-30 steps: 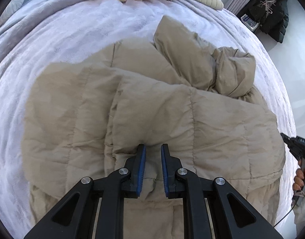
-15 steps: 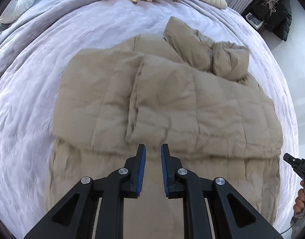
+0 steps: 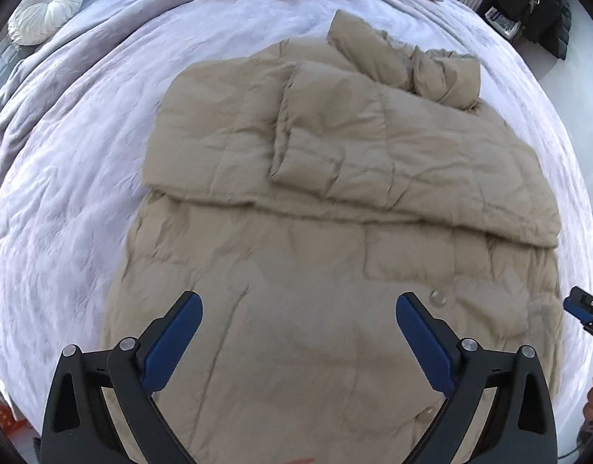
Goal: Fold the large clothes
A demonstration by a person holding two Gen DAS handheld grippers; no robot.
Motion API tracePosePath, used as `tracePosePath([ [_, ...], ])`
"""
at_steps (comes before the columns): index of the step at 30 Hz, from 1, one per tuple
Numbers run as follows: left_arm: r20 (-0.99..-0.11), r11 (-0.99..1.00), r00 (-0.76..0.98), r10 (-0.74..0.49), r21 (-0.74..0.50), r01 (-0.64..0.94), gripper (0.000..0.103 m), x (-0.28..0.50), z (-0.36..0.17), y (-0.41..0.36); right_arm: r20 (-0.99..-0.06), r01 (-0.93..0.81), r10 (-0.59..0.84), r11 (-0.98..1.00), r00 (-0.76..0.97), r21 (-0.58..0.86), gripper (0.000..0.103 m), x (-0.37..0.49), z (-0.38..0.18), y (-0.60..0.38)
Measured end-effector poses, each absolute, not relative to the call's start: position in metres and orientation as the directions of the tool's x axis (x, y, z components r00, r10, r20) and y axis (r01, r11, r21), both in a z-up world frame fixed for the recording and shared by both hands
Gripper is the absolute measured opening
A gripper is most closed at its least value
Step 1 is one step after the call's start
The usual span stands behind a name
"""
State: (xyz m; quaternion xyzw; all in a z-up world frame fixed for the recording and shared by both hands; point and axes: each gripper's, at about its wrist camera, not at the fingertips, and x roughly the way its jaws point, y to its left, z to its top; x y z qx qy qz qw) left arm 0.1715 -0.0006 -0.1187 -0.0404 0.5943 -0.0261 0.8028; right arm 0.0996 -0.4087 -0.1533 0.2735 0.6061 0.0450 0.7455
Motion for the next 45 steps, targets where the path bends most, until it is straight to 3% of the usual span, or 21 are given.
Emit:
tracePosePath([
  [2, -0.954, 0.997, 0.290, -0.078, -0.080, 0.004, 0.101, 0.164, -0.120, 0.003, -0.880, 0.265, 0.395, 0.848, 0.264, 0.460, 0.058, 0.093, -0.152, -0.403],
  [6, -0.956, 0.996, 0.279, -0.090, -0.088, 0.021, 0.101, 0.149, -0.124, 0.016, -0.867, 0.261, 0.400, 0.839, 0.297, 0.477, 0.081, 0.076, -0.146, -0.391],
  [8, -0.957, 0.995, 0.272, -0.101, -0.098, 0.022, 0.101, 0.140, -0.126, 0.025, -0.856, 0.264, 0.405, 0.830, 0.322, 0.492, 0.083, 0.064, -0.141, -0.382],
  [10, -0.958, 0.995, 0.267, -0.101, -0.100, 0.019, 0.101, 0.129, -0.127, 0.034, -0.849, 0.267, 0.403, 0.825, 0.340, 0.499, 0.093, 0.053, -0.137, -0.374],
  [11, -0.959, 0.995, 0.266, -0.101, -0.100, 0.017, 0.101, 0.123, -0.126, 0.039, -0.844, 0.267, 0.408, 0.820, 0.349, 0.507, 0.102, 0.046, -0.134, -0.369],
  [23, -0.971, 0.999, 0.236, -0.044, -0.050, -0.018, 0.101, 0.056, -0.119, 0.101, -0.833, 0.360, 0.444, 0.757, 0.330, 0.545, 0.103, -0.027, -0.113, -0.336],
  [31, -0.977, 0.973, 0.170, -0.132, -0.160, -0.168, 0.101, -0.010, -0.125, 0.164, -0.883, 0.489, 0.395, 0.736, 0.252, 0.469, 0.103, -0.082, -0.121, -0.338],
  [38, -0.939, 0.900, 0.111, -0.327, -0.345, -0.268, 0.101, -0.054, -0.154, 0.177, -0.873, 0.583, 0.432, 0.658, 0.228, 0.478, 0.103, -0.117, -0.145, -0.343],
  [45, -0.855, 0.789, 0.127, -0.503, -0.514, -0.337, 0.101, -0.047, -0.182, 0.159, -0.828, 0.672, 0.479, 0.513, 0.292, 0.534, 0.103, -0.145, -0.166, -0.360],
])
